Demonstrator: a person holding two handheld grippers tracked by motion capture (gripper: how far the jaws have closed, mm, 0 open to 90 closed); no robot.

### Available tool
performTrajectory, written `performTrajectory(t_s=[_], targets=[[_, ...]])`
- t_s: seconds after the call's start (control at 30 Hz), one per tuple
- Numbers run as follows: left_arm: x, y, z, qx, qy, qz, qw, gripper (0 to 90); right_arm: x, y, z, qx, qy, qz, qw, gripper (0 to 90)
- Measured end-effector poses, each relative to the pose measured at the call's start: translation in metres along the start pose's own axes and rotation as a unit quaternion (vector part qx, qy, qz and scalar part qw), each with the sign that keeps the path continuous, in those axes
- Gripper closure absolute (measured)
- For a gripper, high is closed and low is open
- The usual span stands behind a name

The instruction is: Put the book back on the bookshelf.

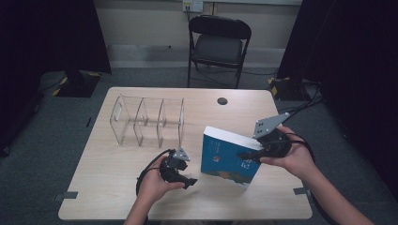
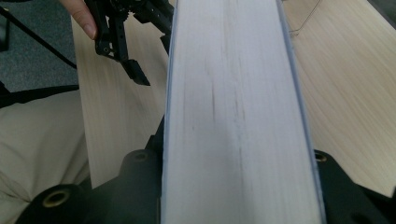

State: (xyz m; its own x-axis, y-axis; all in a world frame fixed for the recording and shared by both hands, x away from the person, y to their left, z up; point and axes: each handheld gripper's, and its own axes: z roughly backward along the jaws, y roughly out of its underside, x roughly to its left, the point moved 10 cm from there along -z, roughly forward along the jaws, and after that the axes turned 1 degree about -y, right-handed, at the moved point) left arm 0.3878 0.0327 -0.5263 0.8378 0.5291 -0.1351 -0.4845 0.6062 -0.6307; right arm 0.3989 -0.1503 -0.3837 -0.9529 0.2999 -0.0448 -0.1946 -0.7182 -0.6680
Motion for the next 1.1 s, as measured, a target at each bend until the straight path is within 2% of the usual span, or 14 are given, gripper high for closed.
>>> performTrajectory(t_s=[0.27, 0.37, 0.53, 0.73, 0.77, 0.8, 0.83, 0.87, 0.93, 0.97, 1.0, 1.03, 1.07, 1.1], targets=[[-0.001, -0.006, 0.006, 0.001, -0.002, -0.005, 1.0, 30.5, -0.002, 0.0, 0.001, -0.011, 0.005, -0.009, 0.9999, 53.2], [-0.001, -0.012, 0.011, 0.004, -0.002, -0.014, 0.9999, 30.6, -0.003, -0.001, 0.001, -0.025, 0.007, -0.015, 0.9995, 49.6], [0.002, -0.017, 0.016, 0.003, -0.012, -0.015, 0.9998, 30.7, -0.007, 0.004, 0.004, -0.035, 0.006, -0.025, 0.9991, 47.4], [0.002, -0.028, 0.022, 0.009, -0.013, -0.028, 0.9995, 30.9, -0.006, 0.01, 0.005, -0.034, 0.003, -0.033, 0.9989, 47.7], [0.004, -0.03, 0.023, 0.014, -0.016, -0.04, 0.999, 30.9, -0.006, 0.011, 0.005, -0.035, 0.003, -0.035, 0.9988, 47.6], [0.002, -0.033, 0.023, 0.009, -0.011, -0.033, 0.9993, 31.0, -0.007, 0.012, 0.005, -0.035, 0.003, -0.036, 0.9987, 47.5], [0.003, -0.034, 0.024, 0.014, -0.017, -0.04, 0.999, 31.0, -0.007, 0.013, 0.005, -0.035, 0.002, -0.037, 0.9987, 47.5], [0.001, -0.036, 0.024, 0.009, -0.011, -0.033, 0.9993, 31.0, -0.007, 0.013, 0.005, -0.035, 0.0, -0.038, 0.9987, 47.5], [0.002, -0.039, 0.025, 0.009, -0.009, -0.035, 0.9993, 31.1, -0.007, 0.014, 0.005, -0.037, -0.001, -0.039, 0.9986, 47.3], [0.005, -0.04, 0.026, 0.016, -0.016, -0.047, 0.9986, 31.1, -0.007, 0.014, 0.005, -0.036, -0.001, -0.039, 0.9986, 47.3], [0.003, -0.042, 0.026, 0.013, -0.014, -0.037, 0.9991, 31.1, -0.007, 0.014, 0.005, -0.037, -0.001, -0.04, 0.9985, 47.2], [0.002, -0.045, 0.026, 0.007, -0.01, -0.036, 0.9993, 31.1, -0.007, 0.015, 0.005, -0.037, -0.001, -0.04, 0.9985, 47.1], [0.003, -0.045, 0.028, 0.018, -0.013, -0.045, 0.9988, 31.1, -0.007, 0.015, 0.005, -0.037, -0.002, -0.041, 0.9984, 47.1], [0.002, -0.048, 0.027, 0.007, -0.011, -0.037, 0.9992, 31.1, -0.006, 0.016, 0.005, -0.037, -0.003, -0.043, 0.9984, 47.1]])
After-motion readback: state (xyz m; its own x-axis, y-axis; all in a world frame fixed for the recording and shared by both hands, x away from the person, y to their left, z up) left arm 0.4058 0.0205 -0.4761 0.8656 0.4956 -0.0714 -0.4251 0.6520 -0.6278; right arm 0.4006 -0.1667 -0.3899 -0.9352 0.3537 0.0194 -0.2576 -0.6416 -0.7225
